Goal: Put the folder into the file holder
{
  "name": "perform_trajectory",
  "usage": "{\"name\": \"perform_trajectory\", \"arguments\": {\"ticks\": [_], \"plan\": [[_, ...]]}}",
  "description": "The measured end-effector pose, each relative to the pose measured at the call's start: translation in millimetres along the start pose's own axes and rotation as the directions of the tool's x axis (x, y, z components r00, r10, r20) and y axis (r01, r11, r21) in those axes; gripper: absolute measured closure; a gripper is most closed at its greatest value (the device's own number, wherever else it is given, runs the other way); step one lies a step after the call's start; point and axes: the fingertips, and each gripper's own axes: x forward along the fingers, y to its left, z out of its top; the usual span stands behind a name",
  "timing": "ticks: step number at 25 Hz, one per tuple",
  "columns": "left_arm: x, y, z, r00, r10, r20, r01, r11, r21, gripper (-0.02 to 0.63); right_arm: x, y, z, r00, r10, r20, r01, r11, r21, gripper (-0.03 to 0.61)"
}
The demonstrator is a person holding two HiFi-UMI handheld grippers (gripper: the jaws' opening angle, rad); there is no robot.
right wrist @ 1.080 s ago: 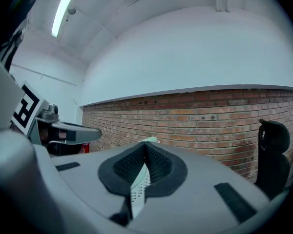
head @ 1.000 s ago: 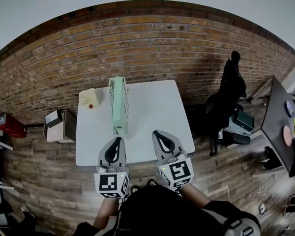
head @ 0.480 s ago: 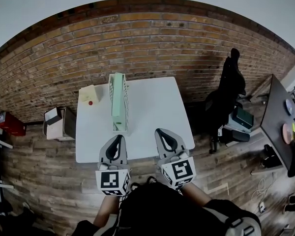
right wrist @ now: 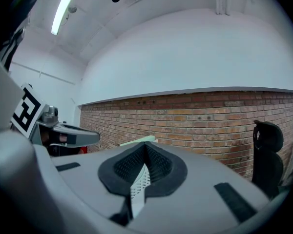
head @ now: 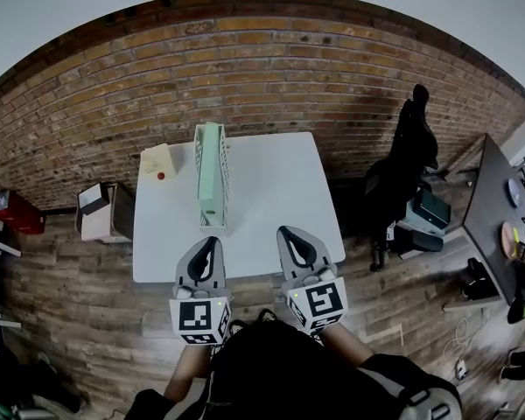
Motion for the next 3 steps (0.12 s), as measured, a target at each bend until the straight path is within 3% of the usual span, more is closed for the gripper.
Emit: {"name": "perform_trajectory", "arguments": {"ticks": [3], "plan": [[-0.5, 0.7, -0.3, 1.0, 0.004, 0.001, -0.004, 1.0, 0.004, 0.584, 0.5, 0.8, 0.6, 1.0, 0.001, 0.004, -0.001, 1.0, 0.0, 0.571]]}}
